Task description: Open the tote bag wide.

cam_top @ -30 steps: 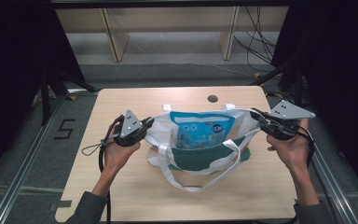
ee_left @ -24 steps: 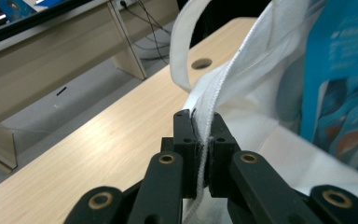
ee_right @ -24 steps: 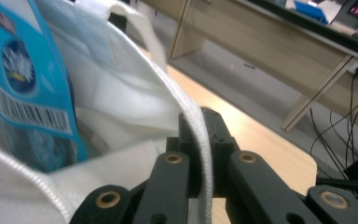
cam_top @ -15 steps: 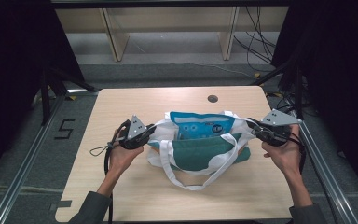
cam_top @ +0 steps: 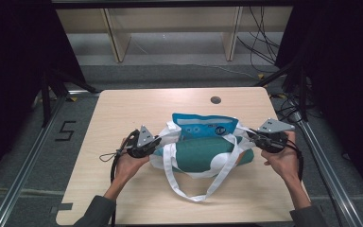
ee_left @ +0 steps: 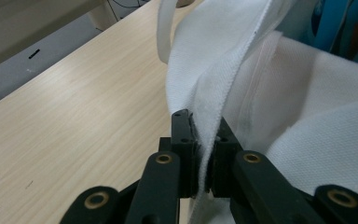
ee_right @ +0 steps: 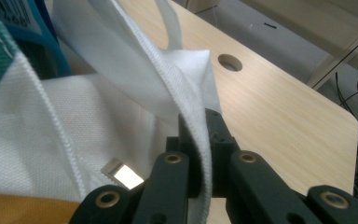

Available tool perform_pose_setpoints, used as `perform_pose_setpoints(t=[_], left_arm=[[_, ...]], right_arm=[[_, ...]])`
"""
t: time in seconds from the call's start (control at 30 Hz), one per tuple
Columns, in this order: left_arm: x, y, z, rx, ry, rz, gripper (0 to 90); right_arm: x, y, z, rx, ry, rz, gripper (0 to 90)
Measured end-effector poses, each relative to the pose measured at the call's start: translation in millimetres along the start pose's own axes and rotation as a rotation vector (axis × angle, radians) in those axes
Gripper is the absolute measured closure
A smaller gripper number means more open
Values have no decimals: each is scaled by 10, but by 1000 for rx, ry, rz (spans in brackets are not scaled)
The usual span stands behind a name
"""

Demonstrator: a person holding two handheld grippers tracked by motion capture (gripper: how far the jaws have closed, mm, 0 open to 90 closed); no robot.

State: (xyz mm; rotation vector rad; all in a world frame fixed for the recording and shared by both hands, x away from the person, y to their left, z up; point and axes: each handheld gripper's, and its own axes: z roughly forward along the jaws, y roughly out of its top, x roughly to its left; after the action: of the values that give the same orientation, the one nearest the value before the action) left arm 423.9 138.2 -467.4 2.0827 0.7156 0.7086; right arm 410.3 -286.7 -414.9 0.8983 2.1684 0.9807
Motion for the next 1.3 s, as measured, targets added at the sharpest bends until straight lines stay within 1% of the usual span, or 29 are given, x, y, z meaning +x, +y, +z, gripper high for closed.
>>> perform_pose_setpoints(t=[0.07, 0.13, 0.17, 0.2, 0.23, 0.27, 0.3, 0.37, 0.4, 0.43, 0.47, 0.53, 0.57, 0.6, 0.63, 0.67, 0.73, 0.77, 0.83, 0.87, 0.9, 0.93, 0.97, 1.03, 1.07, 1.1, 1.17, 1.23, 1.3], left_arm=[[-12, -17, 10, 6, -3, -4, 832], [-25, -36, 20, 12, -6, 8, 831], [-38, -46, 28, 16, -6, 0, 831], [-33, -59, 40, 28, -9, 26, 830], [-47, -75, 59, 29, -19, 11, 830], [-50, -86, 71, 35, -20, 13, 830], [-56, -106, 86, 55, -18, 31, 831], [-60, -114, 98, 56, -21, 27, 831], [-53, -121, 106, 59, -15, 38, 831], [-61, -136, 119, 69, -25, 19, 831], [-74, -153, 135, 71, -26, 4, 831], [-79, -177, 152, 81, -27, 17, 831], [-79, -188, 169, 87, -32, 18, 831], [-79, -188, 169, 87, -32, 18, 831], [-90, -196, 182, 87, -25, -2, 831], [-74, -197, 188, 91, -30, 25, 831], [-77, -212, 200, 94, -31, 25, 831], [-87, -220, 209, 97, -35, 7, 831], [-91, -238, 233, 106, -35, 16, 831], [-91, -238, 233, 106, -35, 16, 831], [-105, -251, 248, 116, -29, 18, 831], [-105, -251, 248, 116, -29, 18, 830], [-99, -268, 279, 119, -44, 9, 831], [-93, -283, 296, 116, -45, 9, 830], [-95, -294, 309, 126, -44, 6, 830], [-114, -303, 329, 139, -29, 19, 830], [-135, -317, 364, 150, -25, 34, 831], [-141, -328, 384, 147, -21, 8, 831], [-149, -322, 377, 147, -14, 8, 830]], right_arm=[[-18, -11, 7, 5, -2, -32, 883], [-6, -29, 25, 13, 11, -24, 882], [1, -33, 29, 18, 11, -20, 883], [1, -46, 41, 20, 11, -31, 883], [3, -64, 59, 22, 9, -31, 882], [10, -77, 71, 38, 22, -20, 882], [10, -100, 101, 39, 23, -24, 882], [13, -109, 116, 49, 24, -29, 882], [15, -120, 133, 53, 23, -38, 882], [32, -144, 160, 71, 31, -34, 882], [32, -144, 160, 71, 31, -34, 882], [41, -164, 189, 81, 36, -23, 882], [40, -193, 226, 88, 36, -43, 882], [40, -193, 226, 88, 36, -43, 882], [54, -235, 258, 114, 47, -33, 882], [52, -256, 285, 123, 52, -29, 882], [51, -280, 309, 134, 57, -27, 882], [52, -308, 336, 146, 56, -29, 882], [59, -439, 435, 205, 65, -21, 882], [59, -439, 435, 205, 65, -21, 882], [51, -528, 507, 208, 84, 5, 883], [51, -528, 507, 208, 84, 5, 883], [62, -550, 532, 206, 84, -4, 884], [69, -548, 527, 207, 76, -19, 884], [79, -555, 533, 207, 71, -22, 884], [84, -565, 545, 207, 73, -20, 884], [90, -591, 575, 211, 79, -26, 885], [89, -604, 589, 211, 84, -23, 885], [97, -602, 596, 210, 83, -29, 884]])
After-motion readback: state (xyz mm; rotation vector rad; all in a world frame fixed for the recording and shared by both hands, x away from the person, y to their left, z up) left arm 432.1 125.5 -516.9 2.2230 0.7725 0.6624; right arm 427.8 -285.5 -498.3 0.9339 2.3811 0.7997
